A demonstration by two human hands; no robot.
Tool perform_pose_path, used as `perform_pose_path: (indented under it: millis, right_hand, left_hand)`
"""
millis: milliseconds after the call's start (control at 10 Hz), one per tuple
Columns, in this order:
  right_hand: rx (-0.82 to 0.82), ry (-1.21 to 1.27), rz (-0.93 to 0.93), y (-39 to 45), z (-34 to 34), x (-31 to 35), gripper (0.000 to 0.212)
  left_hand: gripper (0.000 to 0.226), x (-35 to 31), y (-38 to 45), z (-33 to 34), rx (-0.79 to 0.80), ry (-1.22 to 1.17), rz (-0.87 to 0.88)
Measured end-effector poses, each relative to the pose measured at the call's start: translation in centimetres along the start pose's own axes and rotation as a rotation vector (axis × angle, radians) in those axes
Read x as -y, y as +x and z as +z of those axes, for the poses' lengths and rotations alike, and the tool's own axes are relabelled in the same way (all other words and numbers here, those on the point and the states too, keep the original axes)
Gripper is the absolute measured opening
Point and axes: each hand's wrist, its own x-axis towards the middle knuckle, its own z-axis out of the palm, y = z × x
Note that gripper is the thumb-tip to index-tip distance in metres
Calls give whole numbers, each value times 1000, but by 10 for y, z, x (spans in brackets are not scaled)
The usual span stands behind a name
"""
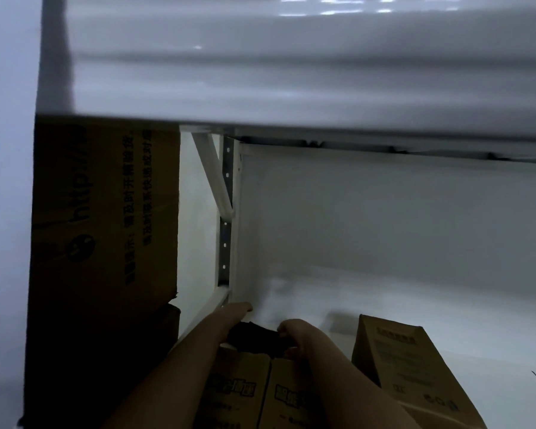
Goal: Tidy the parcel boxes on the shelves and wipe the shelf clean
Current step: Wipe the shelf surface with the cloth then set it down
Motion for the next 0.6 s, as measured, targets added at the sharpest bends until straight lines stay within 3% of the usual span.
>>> perform_pose_path:
  millis: [200, 300, 400, 600]
  right_hand:
    - [25, -146, 21, -26, -6, 8, 32]
    - [26, -245, -7, -19, -6, 7, 21]
    - [33, -144, 20, -28, -5, 11, 37]
    - [-52, -111, -140, -52, -10, 36, 44]
  left_hand:
    - [47, -1, -1, 0, 39, -22, 8]
    - [53, 0, -1, 6, 29, -10, 38]
    - [53, -2, -4, 14, 17, 16, 55]
    - [43, -10, -21, 27, -22, 18, 103]
